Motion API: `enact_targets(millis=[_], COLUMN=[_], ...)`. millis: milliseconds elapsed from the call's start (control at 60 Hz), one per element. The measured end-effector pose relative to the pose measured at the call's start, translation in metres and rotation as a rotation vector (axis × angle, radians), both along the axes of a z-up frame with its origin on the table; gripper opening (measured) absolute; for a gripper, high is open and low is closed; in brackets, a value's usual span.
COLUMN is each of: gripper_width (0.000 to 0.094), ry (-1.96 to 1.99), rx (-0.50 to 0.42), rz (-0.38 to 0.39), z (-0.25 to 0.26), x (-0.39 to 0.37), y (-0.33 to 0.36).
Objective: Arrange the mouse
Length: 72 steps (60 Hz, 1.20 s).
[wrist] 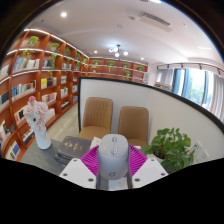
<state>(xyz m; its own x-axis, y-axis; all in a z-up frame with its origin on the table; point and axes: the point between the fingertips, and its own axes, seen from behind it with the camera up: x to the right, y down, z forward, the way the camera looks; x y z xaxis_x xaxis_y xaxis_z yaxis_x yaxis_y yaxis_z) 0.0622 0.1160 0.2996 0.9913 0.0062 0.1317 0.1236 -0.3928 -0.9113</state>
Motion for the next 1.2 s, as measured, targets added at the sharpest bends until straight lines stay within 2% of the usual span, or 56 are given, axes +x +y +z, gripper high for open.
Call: enact_targets(millis=[83, 283, 417, 583, 633, 750, 917, 950, 983, 1017, 1050, 1200], gripper_width=[0.0355, 0.0353, 0.0356, 0.0368, 0.0370, 0.0405, 0.0531, 0.0589, 0.0717, 0.0802, 0.0855, 0.0849], ry=[-0.004, 0.006, 0.049, 0.081, 0.100, 0.129, 0.114, 0.112, 0.119, 0.141, 0.162, 0.144], rx=[-0.037, -0.267, -0.397, -0.502, -0.474, -0.472, -0.507, -0.524, -0.543, -0.550, -0.544, -0.472], rz=[-0.022, -0.040, -0.016, 0.003, 0.006, 0.012, 0.015, 0.019, 0.034, 0.052, 0.053, 0.010], z=[-0.017, -0.154, -0.245, -0.310, -0.309, -0.310, -0.313, -0.313, -0.312, -0.309, -0.303, -0.252], x=[0.058, 0.152, 0.162, 0.160, 0.157, 0.155, 0.154, 0.153, 0.148, 0.140, 0.134, 0.124], y=[0.000, -0.017, -0.027, -0.040, -0.037, -0.040, -0.043, -0.045, -0.049, -0.051, -0.052, -0.062])
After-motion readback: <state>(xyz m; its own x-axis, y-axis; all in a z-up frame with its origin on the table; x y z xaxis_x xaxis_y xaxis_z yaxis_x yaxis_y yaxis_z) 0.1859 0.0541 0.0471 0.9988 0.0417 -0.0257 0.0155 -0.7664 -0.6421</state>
